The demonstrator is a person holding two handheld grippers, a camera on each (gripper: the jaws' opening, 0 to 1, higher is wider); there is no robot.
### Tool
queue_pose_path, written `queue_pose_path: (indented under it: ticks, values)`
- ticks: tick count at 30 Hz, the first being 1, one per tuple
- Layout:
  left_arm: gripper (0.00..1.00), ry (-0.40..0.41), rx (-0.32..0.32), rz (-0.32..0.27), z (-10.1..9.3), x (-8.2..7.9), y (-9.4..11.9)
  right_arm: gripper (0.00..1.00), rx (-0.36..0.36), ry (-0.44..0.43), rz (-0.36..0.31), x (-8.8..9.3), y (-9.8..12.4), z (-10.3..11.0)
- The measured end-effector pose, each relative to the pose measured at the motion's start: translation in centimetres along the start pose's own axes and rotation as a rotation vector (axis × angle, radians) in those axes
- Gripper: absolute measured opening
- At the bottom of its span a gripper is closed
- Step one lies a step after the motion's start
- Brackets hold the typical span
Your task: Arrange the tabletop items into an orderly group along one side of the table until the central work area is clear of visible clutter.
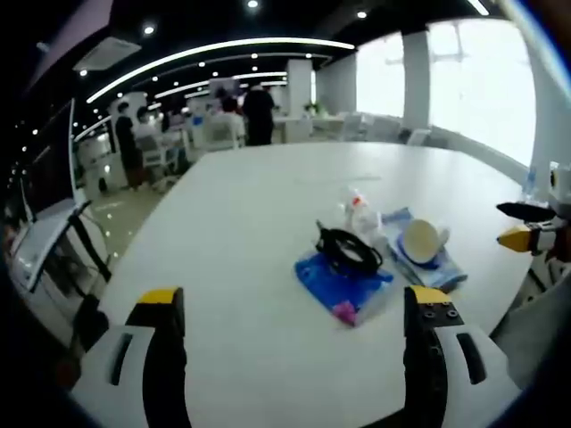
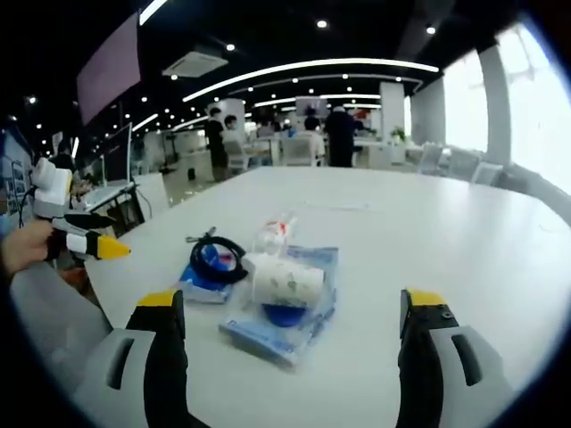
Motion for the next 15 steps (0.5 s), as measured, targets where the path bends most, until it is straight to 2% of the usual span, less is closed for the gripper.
queue_pose_path:
  ticks: [15]
  values:
    - [0.99, -0.015, -0.002, -0.006, -0.13, -0.25, -0.01, 0.99, -0.015, -0.005, -0.007, -0.03, -0.07, 0.13]
Point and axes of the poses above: the point that each gripper's makers call its tool centre point, and the gripper's own axes: y roughly backward along the fingers, z roughly to its left, x roughly out of its underside, the point moved 10 cm from there along y, roughly backward along the fingers, and after that the axes turned 13 degrees about z, right-handed, at the moved point
